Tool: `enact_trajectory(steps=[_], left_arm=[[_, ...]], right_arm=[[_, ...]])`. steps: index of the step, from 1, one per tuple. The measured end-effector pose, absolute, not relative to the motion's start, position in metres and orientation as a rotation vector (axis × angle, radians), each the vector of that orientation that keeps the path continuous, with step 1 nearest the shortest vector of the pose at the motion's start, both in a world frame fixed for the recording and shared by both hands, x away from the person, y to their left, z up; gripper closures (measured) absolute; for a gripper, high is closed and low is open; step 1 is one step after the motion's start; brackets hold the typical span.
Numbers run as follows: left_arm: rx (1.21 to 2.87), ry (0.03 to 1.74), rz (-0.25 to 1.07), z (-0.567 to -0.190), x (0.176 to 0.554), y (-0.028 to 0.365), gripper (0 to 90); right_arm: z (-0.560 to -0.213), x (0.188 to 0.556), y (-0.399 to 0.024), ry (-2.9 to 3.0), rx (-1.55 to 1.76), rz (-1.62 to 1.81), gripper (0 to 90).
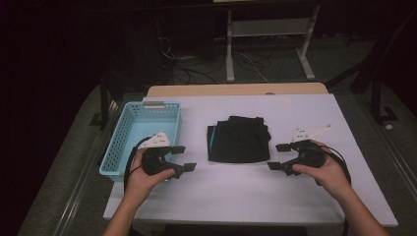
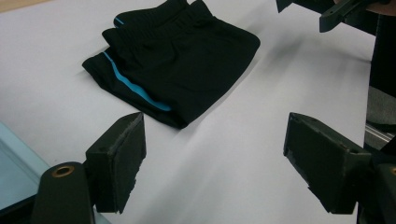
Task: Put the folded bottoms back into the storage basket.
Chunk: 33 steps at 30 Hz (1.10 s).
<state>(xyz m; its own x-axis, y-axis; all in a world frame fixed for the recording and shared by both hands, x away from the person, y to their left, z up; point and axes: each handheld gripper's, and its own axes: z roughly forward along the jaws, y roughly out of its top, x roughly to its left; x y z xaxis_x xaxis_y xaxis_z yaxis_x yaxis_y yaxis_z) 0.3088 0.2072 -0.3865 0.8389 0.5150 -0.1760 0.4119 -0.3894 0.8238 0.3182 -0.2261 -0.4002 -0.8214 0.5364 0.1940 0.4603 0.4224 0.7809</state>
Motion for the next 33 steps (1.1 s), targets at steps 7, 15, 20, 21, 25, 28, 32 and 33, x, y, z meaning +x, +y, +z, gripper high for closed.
enact_trajectory(steps=[7,15,20,21,25,28,32,33], left_arm=[[2.032,0.681,0.139,-0.386,0.309,0.208,20.5],[2.034,0.684,0.147,-0.386,0.309,0.209,19.4],[2.035,0.680,0.148,-0.386,0.308,0.208,19.5],[2.033,0.680,0.146,-0.386,0.308,0.208,19.5],[2.034,0.677,0.151,-0.385,0.308,0.208,19.8],[2.029,0.676,0.150,-0.384,0.308,0.209,19.9],[2.026,0.672,0.154,-0.383,0.308,0.209,20.4],[2.026,0.672,0.153,-0.384,0.308,0.210,20.6]], right_arm=[[-0.400,0.323,-0.219,2.596,0.886,1.364,20.0],[-0.400,0.328,-0.208,2.619,0.856,1.346,20.3],[-0.401,0.331,-0.202,2.636,0.841,1.337,21.1],[-0.401,0.331,-0.202,2.636,0.841,1.337,21.1],[-0.402,0.335,-0.196,2.650,0.830,1.336,23.1],[-0.402,0.337,-0.193,2.655,0.823,1.330,23.3],[-0.401,0.341,-0.187,2.658,0.811,1.334,24.4],[-0.401,0.342,-0.184,2.661,0.809,1.334,25.3]])
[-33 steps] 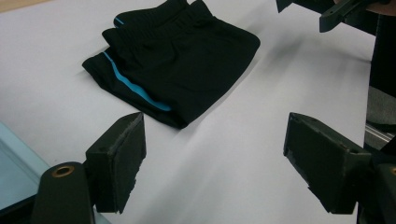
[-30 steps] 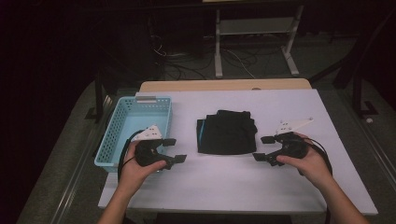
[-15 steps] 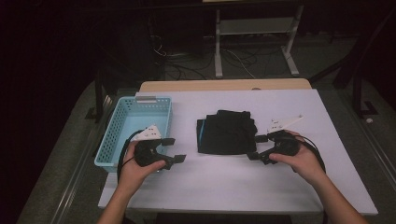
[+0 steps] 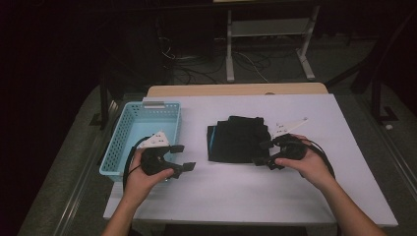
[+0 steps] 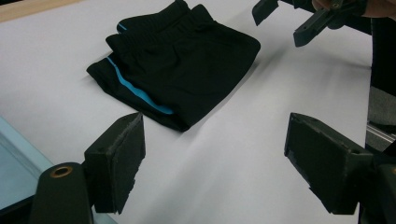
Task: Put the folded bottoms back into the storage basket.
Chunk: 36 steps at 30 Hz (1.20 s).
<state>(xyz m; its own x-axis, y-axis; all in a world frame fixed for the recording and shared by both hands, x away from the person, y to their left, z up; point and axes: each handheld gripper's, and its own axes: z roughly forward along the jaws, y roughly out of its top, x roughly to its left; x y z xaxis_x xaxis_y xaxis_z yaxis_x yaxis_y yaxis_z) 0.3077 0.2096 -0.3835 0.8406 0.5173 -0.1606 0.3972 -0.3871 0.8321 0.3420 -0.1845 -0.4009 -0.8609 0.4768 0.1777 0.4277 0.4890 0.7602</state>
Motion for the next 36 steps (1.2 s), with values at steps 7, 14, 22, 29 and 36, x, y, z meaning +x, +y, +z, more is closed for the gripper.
enact_trajectory(steps=[7,14,22,29,36], left_arm=[[2.021,0.669,0.156,-0.382,0.308,0.210,20.9],[2.017,0.671,0.158,-0.382,0.307,0.211,21.0],[2.017,0.665,0.161,-0.382,0.307,0.211,21.1],[2.018,0.660,0.160,-0.382,0.307,0.211,21.2],[2.020,0.653,0.159,-0.381,0.306,0.209,21.3]], right_arm=[[-0.401,0.349,-0.175,2.676,0.792,1.331,27.1],[-0.404,0.357,-0.165,2.694,0.765,1.325,32.9],[-0.410,0.364,-0.159,2.719,0.744,1.295,39.5],[-0.419,0.369,-0.155,2.740,0.738,1.259,46.7],[-0.426,0.371,-0.156,2.750,0.742,1.219,50.2]])
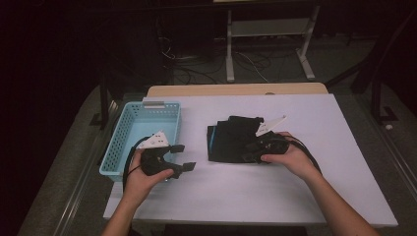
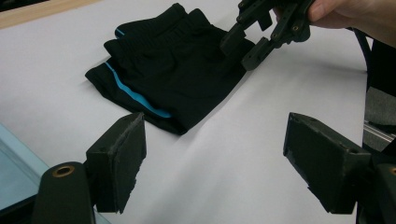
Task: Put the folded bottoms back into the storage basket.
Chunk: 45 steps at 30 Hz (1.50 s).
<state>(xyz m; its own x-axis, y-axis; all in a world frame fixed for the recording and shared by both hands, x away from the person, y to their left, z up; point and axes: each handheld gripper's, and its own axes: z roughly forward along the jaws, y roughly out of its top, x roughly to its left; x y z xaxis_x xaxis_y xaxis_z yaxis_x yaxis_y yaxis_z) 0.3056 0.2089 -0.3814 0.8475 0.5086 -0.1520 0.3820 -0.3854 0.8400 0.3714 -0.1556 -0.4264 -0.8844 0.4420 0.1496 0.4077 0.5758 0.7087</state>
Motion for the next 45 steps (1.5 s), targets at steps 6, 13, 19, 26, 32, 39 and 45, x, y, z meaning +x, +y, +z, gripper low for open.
enact_trajectory(steps=[6,13,19,26,32,39,45], left_arm=[[2.020,0.652,0.158,-0.382,0.305,0.208,21.3],[2.026,0.646,0.157,-0.382,0.305,0.208,21.4],[2.026,0.645,0.157,-0.383,0.305,0.207,21.4],[2.023,0.646,0.157,-0.382,0.305,0.208,21.5],[2.024,0.645,0.157,-0.382,0.305,0.208,21.5],[2.023,0.645,0.158,-0.382,0.305,0.208,21.5],[2.023,0.645,0.156,-0.383,0.305,0.207,21.5]], right_arm=[[-0.434,0.372,-0.154,2.770,0.722,1.199,51.8],[-0.441,0.373,-0.149,2.784,0.686,1.153,51.5],[-0.447,0.372,-0.147,2.777,0.642,1.122,51.5],[-0.449,0.367,-0.145,2.737,0.554,1.076,54.6],[-0.452,0.360,-0.143,2.685,0.451,1.021,58.0],[-0.452,0.361,-0.144,2.680,0.450,1.034,60.7],[-0.453,0.361,-0.145,2.653,0.466,1.029,70.8]])
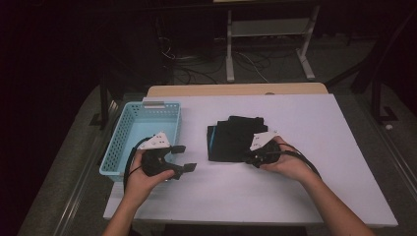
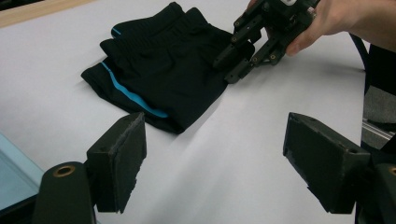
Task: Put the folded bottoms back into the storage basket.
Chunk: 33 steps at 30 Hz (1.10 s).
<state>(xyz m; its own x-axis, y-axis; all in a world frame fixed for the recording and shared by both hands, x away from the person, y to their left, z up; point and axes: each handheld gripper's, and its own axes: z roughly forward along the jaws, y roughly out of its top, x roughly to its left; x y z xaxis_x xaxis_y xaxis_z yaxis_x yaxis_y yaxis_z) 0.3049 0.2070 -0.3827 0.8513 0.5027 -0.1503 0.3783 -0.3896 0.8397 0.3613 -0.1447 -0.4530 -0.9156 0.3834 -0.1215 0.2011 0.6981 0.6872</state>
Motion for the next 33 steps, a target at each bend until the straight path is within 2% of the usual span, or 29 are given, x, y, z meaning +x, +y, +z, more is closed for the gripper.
enact_trajectory(steps=[3,19,33], left_arm=[[2.024,0.646,0.156,-0.383,0.305,0.207,21.5],[2.023,0.639,0.154,-0.383,0.305,0.208,22.2],[2.023,0.639,0.151,-0.383,0.304,0.208,21.6]], right_arm=[[-0.453,0.362,-0.145,2.640,0.492,1.033,76.5],[-0.448,0.366,-0.144,2.661,0.687,1.082,84.1],[-0.441,0.359,-0.142,2.725,0.679,1.128,84.5]])
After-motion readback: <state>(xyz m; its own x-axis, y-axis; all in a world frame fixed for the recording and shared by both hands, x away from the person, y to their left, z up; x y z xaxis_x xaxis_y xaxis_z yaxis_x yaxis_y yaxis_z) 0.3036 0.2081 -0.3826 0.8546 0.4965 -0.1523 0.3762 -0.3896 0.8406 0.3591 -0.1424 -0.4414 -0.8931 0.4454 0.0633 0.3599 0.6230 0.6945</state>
